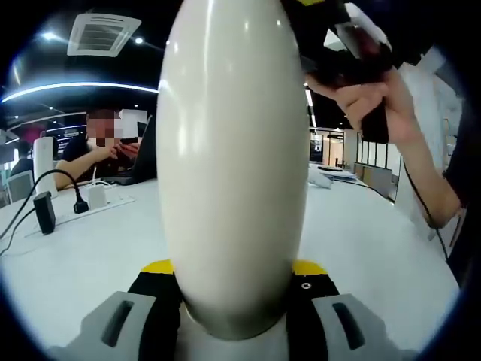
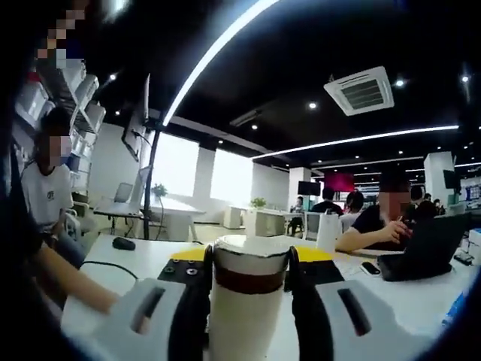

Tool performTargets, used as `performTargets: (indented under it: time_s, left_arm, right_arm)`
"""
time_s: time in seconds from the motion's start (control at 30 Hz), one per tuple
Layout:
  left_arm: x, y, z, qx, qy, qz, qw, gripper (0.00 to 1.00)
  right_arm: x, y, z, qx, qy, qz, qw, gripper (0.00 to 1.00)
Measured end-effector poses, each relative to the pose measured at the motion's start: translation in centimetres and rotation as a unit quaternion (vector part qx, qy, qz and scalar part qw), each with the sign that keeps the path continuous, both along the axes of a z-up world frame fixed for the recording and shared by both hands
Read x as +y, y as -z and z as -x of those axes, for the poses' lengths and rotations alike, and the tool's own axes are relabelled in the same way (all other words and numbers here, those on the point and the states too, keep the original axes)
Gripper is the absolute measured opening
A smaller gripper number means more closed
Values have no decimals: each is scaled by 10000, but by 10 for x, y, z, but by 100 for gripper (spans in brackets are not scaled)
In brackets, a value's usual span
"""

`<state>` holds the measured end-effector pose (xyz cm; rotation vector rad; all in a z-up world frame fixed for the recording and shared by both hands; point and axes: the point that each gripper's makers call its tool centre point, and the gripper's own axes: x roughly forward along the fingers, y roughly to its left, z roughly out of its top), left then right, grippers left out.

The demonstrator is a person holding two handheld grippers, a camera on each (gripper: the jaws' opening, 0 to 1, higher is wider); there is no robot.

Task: Grasp the water cup twist off the cup lid place the cup lid on the table

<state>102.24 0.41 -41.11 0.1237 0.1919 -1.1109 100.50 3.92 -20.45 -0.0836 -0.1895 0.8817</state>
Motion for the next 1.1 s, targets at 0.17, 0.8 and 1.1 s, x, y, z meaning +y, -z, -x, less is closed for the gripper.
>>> performTargets:
  time_s: [0.17,0.8,1.1]
  left_arm:
    - [2,1,-4,1,0,1,10000,55]
    - [3,1,-4,-7,15,5,10000,55]
    - [2,1,-1,-9,15,6,10000,55]
  right_arm:
    - [1,1,1,57,-717,39,9974,43]
    - [2,3,-1,275,-2935,-584,9538,43]
    - [0,4,0,338,-3593,-1050,9267,43]
